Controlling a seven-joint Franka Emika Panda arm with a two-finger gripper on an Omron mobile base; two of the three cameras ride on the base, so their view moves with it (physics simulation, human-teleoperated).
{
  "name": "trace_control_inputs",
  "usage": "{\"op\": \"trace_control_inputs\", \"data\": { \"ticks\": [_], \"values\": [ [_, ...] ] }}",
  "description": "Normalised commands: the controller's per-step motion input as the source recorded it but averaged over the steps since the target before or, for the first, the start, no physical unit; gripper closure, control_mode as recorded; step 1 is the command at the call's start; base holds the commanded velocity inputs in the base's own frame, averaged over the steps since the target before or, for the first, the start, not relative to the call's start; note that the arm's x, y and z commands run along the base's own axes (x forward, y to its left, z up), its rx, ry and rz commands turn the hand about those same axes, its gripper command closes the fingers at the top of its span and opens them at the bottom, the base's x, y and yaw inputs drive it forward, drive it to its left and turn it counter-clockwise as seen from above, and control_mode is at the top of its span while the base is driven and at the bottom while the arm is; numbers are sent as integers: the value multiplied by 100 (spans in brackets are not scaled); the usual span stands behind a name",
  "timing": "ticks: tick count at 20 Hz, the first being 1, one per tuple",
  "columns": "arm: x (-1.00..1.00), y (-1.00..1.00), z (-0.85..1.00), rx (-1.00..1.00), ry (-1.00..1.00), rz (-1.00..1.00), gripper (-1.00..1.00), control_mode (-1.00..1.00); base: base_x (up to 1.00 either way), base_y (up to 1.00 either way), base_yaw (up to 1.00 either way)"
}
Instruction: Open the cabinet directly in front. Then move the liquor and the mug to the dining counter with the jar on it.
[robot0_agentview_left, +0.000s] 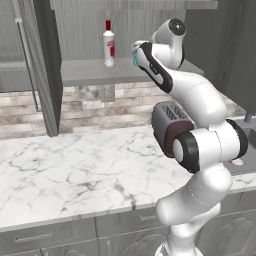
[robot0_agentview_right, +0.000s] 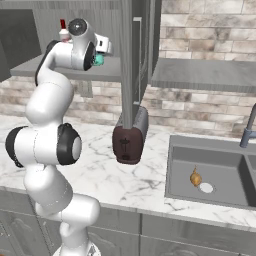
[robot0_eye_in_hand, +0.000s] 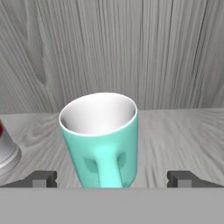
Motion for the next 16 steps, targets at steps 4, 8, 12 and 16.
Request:
{"op": "trace_control_inputs", "data": {
  "ticks": [4, 8, 12, 16],
  "values": [
    [4, 0, -7, 0, 0, 0, -100, -100, 0, 0, 0],
    [9, 0, -1, 0, 0, 0, -100, -100, 0, 0, 0],
    [15, 0, -3, 0, 0, 0, -100, -100, 0, 0, 0],
    [23, 0, -5, 0, 0, 0, -100, -100, 0, 0, 0]
  ]
}}
